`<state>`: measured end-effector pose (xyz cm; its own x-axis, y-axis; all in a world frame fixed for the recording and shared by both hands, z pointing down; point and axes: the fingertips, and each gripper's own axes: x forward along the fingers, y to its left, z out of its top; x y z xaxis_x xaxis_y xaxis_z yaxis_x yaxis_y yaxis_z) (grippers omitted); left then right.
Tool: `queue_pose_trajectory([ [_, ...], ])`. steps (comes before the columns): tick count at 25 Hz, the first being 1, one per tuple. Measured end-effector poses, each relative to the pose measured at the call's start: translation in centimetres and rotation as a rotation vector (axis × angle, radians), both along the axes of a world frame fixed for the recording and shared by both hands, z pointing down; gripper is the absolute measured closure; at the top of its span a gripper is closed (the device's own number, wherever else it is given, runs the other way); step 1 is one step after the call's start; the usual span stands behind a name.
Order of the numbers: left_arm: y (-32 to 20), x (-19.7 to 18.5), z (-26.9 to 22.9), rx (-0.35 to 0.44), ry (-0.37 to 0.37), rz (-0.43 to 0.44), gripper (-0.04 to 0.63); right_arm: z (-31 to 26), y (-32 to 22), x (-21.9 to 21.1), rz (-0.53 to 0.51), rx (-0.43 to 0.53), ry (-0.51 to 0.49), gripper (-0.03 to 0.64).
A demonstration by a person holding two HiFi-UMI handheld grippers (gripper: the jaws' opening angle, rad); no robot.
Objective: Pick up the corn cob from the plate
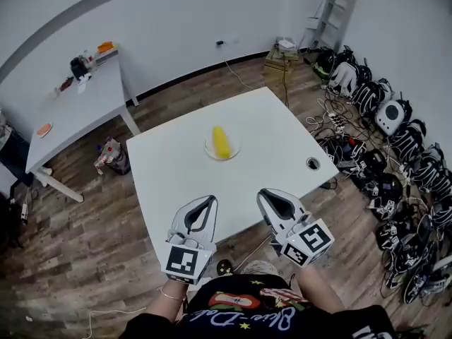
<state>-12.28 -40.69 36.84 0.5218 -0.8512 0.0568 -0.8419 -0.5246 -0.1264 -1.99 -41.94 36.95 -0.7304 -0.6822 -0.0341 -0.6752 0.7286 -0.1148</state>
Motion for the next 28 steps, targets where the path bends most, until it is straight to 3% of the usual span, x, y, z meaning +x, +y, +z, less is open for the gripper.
queue_pose_trajectory([
  [5,-5.9,-1.2,0.4,-0.031,0.045,0.000,0.597,1.0,-8.3,-3.6,-0.039,-0.039,0.071,0.603],
  [11,-11.6,-4.1,-0.1,-0.048,0.083,-0.044,0.597,4.7,-19.9,-7.4,-0.026,-0.095,0.236,0.598],
  [13,-13.6,-4.9,0.3,-0.053,0.099,-0.062,0.597,6.7,-24.1,-8.4,-0.034,-0.117,0.330,0.543],
  [14,-14.5,-5.3,0.5,-0.056,0.096,-0.073,0.597,8.0,-26.0,-8.9,-0.037,-0.141,0.383,0.453],
  [15,-15.3,-5.6,0.7,-0.058,0.090,-0.081,0.597,9.4,-27.7,-9.3,-0.048,-0.178,0.428,0.416],
  [21,-19.0,-7.7,1.8,-0.088,0.123,-0.112,0.597,16.2,-32.9,-12.5,-0.114,-0.410,0.566,0.370],
  [28,-20.6,-10.0,3.5,-0.134,0.127,-0.171,0.597,21.6,-35.6,-13.6,-0.097,-0.646,0.665,0.359],
])
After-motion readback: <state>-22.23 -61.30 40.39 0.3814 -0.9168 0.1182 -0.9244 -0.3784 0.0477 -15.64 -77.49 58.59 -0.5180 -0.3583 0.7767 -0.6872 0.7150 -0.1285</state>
